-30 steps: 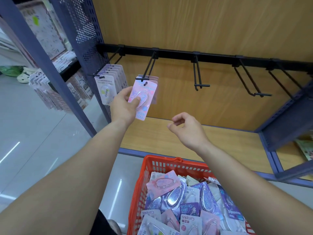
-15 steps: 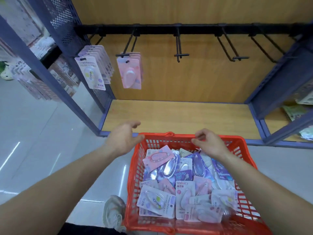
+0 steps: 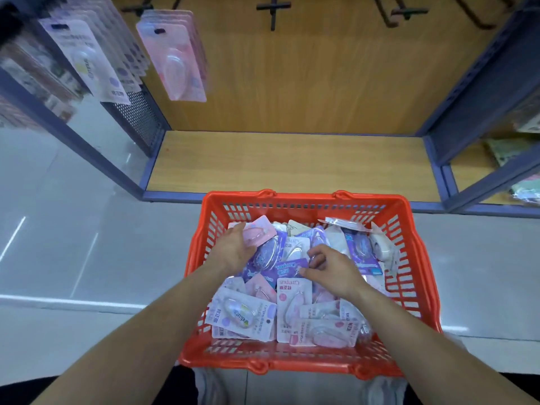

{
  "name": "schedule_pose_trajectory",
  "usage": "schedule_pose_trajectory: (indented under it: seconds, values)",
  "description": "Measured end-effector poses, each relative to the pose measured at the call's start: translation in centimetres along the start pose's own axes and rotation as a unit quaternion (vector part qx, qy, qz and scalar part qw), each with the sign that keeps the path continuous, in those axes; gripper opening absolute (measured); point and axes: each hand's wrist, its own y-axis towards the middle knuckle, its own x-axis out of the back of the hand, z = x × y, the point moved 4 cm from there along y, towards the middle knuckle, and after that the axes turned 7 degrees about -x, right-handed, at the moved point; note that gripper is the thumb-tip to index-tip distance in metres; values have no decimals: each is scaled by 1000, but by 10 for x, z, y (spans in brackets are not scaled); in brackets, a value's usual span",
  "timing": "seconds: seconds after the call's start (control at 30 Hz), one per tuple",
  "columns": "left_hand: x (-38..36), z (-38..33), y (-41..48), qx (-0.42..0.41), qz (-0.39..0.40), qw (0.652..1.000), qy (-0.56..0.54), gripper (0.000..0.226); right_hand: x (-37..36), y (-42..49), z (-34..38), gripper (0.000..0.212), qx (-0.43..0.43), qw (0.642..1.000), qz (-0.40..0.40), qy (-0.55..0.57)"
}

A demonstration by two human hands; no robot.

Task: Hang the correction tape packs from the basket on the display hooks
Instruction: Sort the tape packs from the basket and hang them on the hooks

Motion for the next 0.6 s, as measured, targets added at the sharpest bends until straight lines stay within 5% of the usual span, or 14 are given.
schedule_pose_trajectory:
  seconds: [0.17, 0.3, 0.6]
  values:
    - [0, 5, -1, 18, -68, 998, 2, 84, 9, 8, -5, 28, 23, 999, 15, 32]
    - [-1, -3, -4, 3, -47, 999, 25, 83, 29, 6, -29, 20, 26, 998, -18, -48]
    - [5, -30, -23, -30, -52, 986, -158, 64, 28, -11, -40, 8, 31, 996, 39, -68]
